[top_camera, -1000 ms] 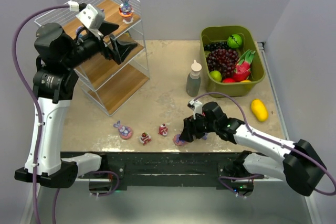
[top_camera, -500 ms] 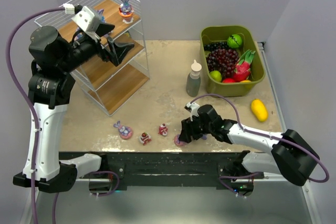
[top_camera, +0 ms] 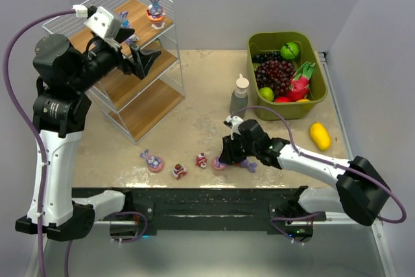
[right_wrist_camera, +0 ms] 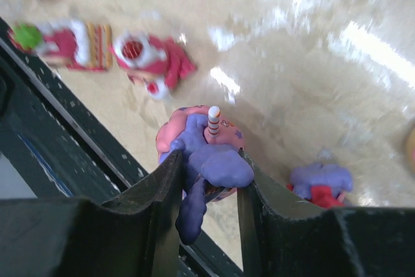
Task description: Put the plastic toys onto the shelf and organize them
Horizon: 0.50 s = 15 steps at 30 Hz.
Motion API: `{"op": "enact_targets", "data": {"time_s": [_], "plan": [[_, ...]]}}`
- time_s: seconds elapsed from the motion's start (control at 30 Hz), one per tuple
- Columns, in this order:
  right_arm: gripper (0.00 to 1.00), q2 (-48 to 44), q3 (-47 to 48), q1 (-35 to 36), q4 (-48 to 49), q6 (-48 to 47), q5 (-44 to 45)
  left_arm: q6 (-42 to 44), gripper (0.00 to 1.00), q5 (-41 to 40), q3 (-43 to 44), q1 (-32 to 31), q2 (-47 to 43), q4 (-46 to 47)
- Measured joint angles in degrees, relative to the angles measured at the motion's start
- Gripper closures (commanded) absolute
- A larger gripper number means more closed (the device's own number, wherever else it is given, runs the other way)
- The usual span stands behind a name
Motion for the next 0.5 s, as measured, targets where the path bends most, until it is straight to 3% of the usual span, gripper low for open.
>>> {"op": "enact_targets", "data": {"time_s": [0.5], "plan": [[1.00, 20.46, 49.11, 0.04, -18.23, 5.99, 14.60, -2.91, 0.03, -19.34, 0.00, -0.04, -2.99, 0.90]]}}
